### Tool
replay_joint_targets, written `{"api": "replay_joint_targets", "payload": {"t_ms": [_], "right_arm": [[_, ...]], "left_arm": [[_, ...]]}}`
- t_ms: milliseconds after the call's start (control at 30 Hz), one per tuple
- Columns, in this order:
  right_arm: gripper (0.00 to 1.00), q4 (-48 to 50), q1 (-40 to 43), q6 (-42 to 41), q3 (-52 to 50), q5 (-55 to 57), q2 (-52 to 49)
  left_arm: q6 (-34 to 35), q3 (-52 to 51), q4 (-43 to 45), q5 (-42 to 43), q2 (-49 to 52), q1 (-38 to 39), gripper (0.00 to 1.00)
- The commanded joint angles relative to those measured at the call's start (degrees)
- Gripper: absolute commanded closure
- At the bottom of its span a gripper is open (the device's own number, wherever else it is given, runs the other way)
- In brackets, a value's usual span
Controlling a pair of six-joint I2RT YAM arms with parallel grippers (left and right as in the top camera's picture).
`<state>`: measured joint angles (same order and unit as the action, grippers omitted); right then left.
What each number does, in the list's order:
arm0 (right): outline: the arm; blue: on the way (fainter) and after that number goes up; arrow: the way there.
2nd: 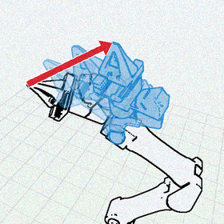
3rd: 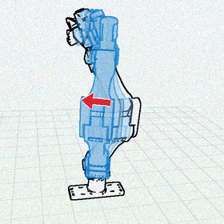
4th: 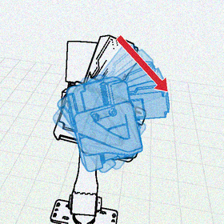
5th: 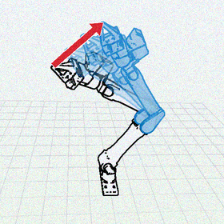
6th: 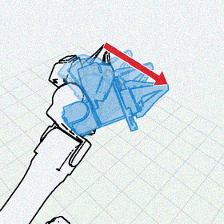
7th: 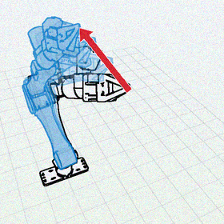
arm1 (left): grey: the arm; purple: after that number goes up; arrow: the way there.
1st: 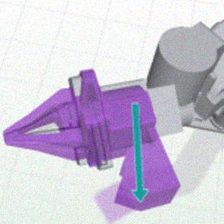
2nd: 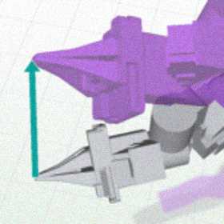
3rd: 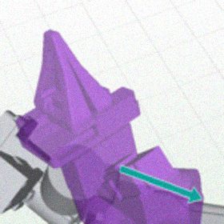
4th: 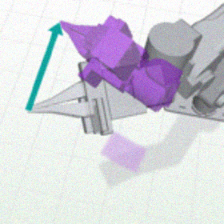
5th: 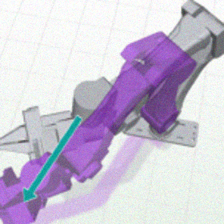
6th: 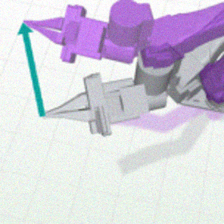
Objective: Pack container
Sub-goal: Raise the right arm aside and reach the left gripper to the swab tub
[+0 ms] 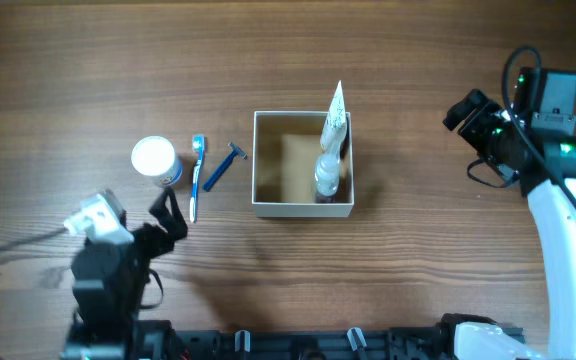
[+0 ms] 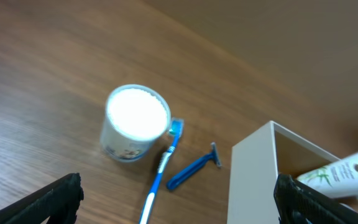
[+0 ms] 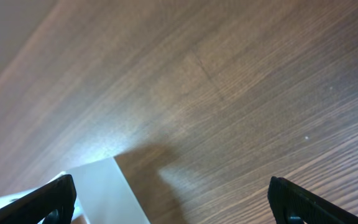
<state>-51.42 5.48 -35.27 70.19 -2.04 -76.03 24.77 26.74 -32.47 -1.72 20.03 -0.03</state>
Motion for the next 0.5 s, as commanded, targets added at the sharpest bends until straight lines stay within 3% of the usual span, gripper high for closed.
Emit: {"api": "replay_joint_targets", "payload": {"t_ms": [0, 200, 467], "right_arm": [[0.00, -0.02, 0.22, 1.46, 0.61, -1.01, -2.27], [0.00, -0.02, 0.22, 1.42, 0.61, -1.01, -3.28], [0.00, -0.02, 0.22, 1.40, 0.61, -1.01, -3.28]], "left_arm": [[-2.29, 14.27, -4.44, -3.08, 16.68, 0.24, 0.00], [-5.09, 33.86, -13.38, 1.05, 40.48, 0.24, 0.00], [-4.87, 37.94, -9.35, 0.59, 55.69, -0.61, 0.00]]}}
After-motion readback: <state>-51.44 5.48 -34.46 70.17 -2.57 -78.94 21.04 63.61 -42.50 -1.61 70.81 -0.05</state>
